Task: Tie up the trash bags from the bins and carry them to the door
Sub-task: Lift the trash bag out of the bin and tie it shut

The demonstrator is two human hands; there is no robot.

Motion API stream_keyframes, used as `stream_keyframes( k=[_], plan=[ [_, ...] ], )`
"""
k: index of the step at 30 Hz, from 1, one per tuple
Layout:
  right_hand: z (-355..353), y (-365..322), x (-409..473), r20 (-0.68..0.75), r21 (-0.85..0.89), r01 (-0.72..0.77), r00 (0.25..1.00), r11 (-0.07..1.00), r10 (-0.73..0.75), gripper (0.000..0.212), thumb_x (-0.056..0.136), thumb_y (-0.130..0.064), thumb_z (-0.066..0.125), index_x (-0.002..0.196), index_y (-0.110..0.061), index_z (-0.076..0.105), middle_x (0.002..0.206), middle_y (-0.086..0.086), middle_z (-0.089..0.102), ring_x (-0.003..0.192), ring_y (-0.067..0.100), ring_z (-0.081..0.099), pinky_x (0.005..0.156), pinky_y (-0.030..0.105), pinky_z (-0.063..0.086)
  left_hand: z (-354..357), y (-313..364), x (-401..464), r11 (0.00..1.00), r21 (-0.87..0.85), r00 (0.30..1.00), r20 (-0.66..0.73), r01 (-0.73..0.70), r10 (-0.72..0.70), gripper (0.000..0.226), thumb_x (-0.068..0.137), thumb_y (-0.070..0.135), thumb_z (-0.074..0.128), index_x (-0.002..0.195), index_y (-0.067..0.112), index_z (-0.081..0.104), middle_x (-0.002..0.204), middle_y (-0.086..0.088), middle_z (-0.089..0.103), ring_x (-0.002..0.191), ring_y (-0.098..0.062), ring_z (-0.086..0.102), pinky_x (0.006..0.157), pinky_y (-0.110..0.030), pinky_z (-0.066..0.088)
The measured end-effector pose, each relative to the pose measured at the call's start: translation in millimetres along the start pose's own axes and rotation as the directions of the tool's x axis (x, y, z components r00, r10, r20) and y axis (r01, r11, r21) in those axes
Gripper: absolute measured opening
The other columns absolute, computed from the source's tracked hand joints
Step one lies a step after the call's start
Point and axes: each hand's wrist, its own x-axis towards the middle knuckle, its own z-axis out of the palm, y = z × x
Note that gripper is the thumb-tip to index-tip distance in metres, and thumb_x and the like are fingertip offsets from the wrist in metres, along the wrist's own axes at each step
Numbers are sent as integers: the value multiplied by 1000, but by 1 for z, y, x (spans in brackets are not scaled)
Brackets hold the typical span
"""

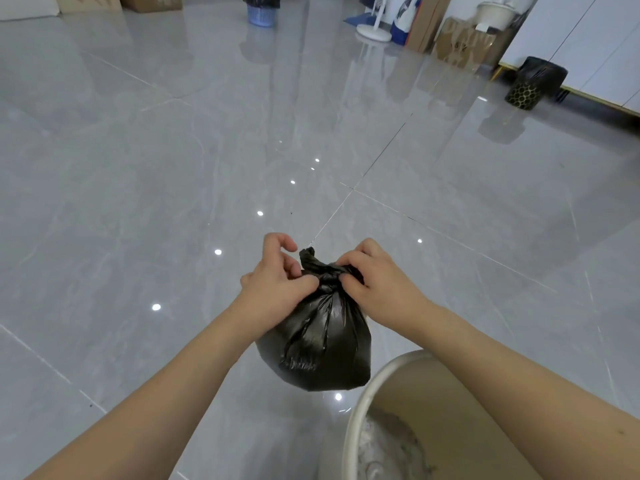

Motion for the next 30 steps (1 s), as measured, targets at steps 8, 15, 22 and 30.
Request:
stream_keyframes(
  k=[8,15,22,30],
  plan=[
    [-11,-10,3,301,458,-356,924,815,235,13,90,-22,55,86,-23,68,82,-4,69,77,9,64,70,23,49,9,-13,-2,876,407,956,-24,-258,293,14,75,51,49,85,44,56,97,22,49,102,1,35,89,-24,12],
    [-19,-15,2,567,447,-534,790,718,235,20,76,-26,55,67,-23,36,60,-5,25,54,14,21,53,29,17,4,-12,-5,815,431,895,-36,-388,445,7,72,28,54,69,30,48,114,30,53,116,-4,35,94,-31,12],
    [-17,-12,2,393,359,-366,894,859,216,8,80,-22,63,82,-15,63,65,-14,56,63,5,52,65,25,42,1,-16,-7,943,170,953,-56,-286,299,9,72,28,52,78,34,55,93,26,67,120,-2,40,106,-32,17],
    [-14,-13,2,315,457,-350,923,818,219,24,86,-9,53,83,-25,71,66,-4,62,60,11,54,55,21,42,6,-16,-6,956,239,979,-63,-173,193,6,83,34,52,85,39,53,97,15,59,114,-6,27,91,-18,16]
  ],
)
